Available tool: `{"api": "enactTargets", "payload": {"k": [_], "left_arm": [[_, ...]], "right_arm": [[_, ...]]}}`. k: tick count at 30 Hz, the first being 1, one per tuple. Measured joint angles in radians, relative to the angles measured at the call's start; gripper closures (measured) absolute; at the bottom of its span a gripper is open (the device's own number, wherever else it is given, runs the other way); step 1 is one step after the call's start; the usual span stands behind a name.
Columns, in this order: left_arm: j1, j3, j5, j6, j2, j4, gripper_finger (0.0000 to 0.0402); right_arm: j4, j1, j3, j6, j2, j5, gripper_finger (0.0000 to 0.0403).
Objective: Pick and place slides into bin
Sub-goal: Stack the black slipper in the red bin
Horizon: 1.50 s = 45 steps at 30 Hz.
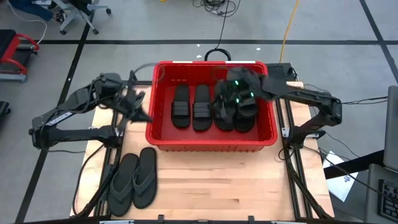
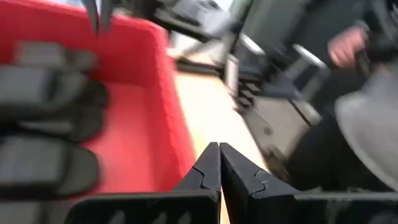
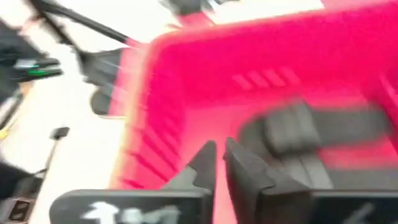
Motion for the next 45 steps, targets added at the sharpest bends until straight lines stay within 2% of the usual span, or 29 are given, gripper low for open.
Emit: {"api": "enactTargets", "payload": {"k": [2,5,10,14,16,18,25,27,30,32,35,40,43,45], "left_arm": [[-0.048,0.000,-0.001,0.045,-0.039,-0.084,0.0400],[-0.118,0.000,-0.065,0.071,-0.088,-0.162,0.0401],[-0.228,0.000,-0.119,-0.118,-0.129,-0.244,0.0401],[-0.341,-0.030,-0.243,-0.190,-0.142,-0.249,0.0401],[-0.381,-0.077,-0.316,-0.209,-0.143,-0.197,0.0401],[-0.410,-0.146,-0.345,-0.280,-0.142,-0.102,0.0401],[-0.584,-0.418,-0.379,-0.604,-0.142,0.405,0.0402],[-0.642,-0.460,-0.460,-0.667,-0.144,0.479,0.0401],[-0.732,-0.483,-0.624,-0.737,-0.142,0.502,0.0401],[-0.791,-0.475,-0.708,-0.760,-0.139,0.505,0.0401],[-0.870,-0.451,-0.756,-0.774,-0.128,0.500,0.0401],[-0.948,-0.402,-0.921,-0.695,-0.126,0.449,0.0401],[-0.976,-0.387,-0.940,-0.653,-0.127,0.449,0.0401],[-0.994,-0.387,-0.897,-0.662,-0.124,0.440,0.0401]], "right_arm": [[0.062,0.081,0.000,-0.037,-0.027,0.000,0.0392],[0.107,0.183,0.000,-0.059,-0.059,0.045,0.0393],[0.016,0.305,0.000,-0.042,-0.105,0.220,0.0402],[-0.061,0.367,-0.007,-0.058,-0.153,0.263,0.0402],[-0.052,0.387,-0.034,-0.082,-0.190,0.255,0.0402],[-0.048,0.397,-0.080,-0.089,-0.235,0.215,0.0403],[0.017,0.398,-0.306,-0.012,-0.442,0.093,0.0403],[0.032,0.398,-0.369,0.031,-0.505,0.045,0.0403],[0.039,0.414,-0.445,0.089,-0.591,0.025,0.0403],[0.040,0.432,-0.482,0.100,-0.634,0.067,0.0403],[0.040,0.460,-0.520,0.076,-0.669,0.151,0.0403],[0.087,0.466,-0.523,0.042,-0.659,0.162,0.0403],[0.148,0.466,-0.523,0.047,-0.639,0.163,0.0403],[0.201,0.466,-0.523,0.070,-0.624,0.163,0.0403]]}}
